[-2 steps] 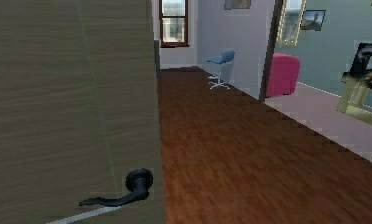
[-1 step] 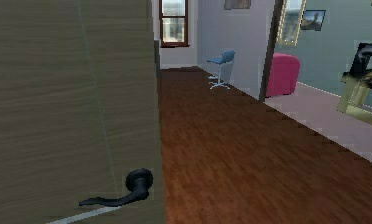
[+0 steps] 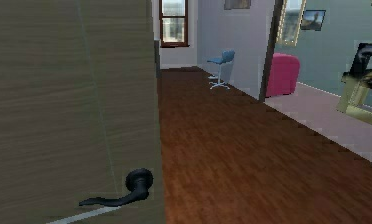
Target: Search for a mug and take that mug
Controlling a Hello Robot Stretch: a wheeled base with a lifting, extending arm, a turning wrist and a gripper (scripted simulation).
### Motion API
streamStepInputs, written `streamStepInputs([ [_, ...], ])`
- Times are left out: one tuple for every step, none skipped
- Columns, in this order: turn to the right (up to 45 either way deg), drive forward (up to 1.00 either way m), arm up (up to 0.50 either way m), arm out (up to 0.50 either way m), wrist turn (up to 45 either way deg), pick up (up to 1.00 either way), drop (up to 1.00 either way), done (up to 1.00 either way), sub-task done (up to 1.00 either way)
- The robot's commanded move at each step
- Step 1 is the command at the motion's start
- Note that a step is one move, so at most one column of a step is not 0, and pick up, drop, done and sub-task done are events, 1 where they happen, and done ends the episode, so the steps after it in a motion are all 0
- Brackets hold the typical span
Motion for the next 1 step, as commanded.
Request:
streamStepInputs([
  [0.0,0.0,0.1,0.0,0.0,0.0,0.0,0.0,0.0],
])
